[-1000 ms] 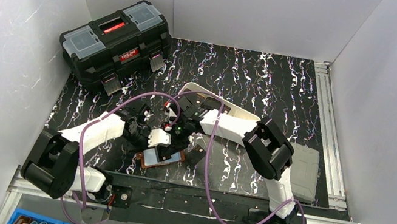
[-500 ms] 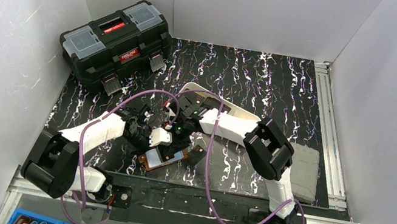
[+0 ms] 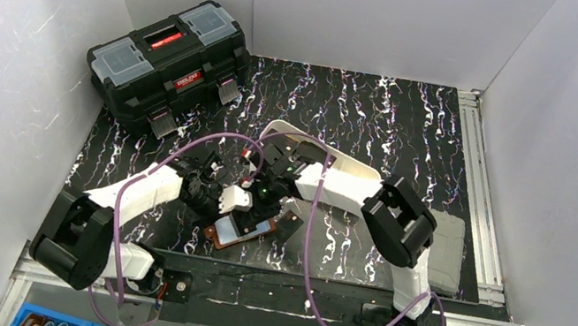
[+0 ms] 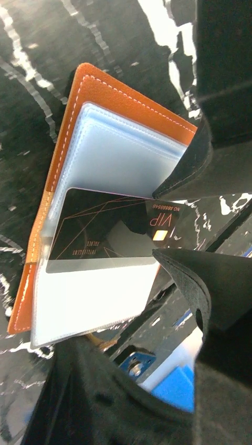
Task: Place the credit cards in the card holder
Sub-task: Insert the credit card into the card holder.
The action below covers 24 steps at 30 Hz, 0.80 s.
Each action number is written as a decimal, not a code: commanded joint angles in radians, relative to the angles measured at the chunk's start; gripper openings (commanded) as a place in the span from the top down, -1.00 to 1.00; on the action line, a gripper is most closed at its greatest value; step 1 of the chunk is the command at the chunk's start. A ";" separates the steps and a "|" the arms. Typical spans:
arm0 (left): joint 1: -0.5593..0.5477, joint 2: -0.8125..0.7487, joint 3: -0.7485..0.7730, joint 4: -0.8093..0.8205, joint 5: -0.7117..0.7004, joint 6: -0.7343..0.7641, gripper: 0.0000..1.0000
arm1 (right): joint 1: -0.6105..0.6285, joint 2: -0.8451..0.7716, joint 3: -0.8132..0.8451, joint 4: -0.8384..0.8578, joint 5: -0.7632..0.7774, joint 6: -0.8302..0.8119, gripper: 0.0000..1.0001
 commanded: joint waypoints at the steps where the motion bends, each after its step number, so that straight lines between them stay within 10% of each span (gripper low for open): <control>1: 0.019 -0.021 0.043 0.018 0.075 -0.073 0.99 | -0.006 -0.111 -0.149 0.111 0.072 -0.019 0.07; 15: 0.077 -0.365 -0.065 -0.027 0.262 0.164 0.90 | -0.006 -0.159 -0.182 0.220 0.015 -0.022 0.05; 24: 0.123 -0.323 -0.159 0.114 0.276 0.348 0.92 | -0.012 -0.191 -0.158 0.183 0.060 -0.040 0.07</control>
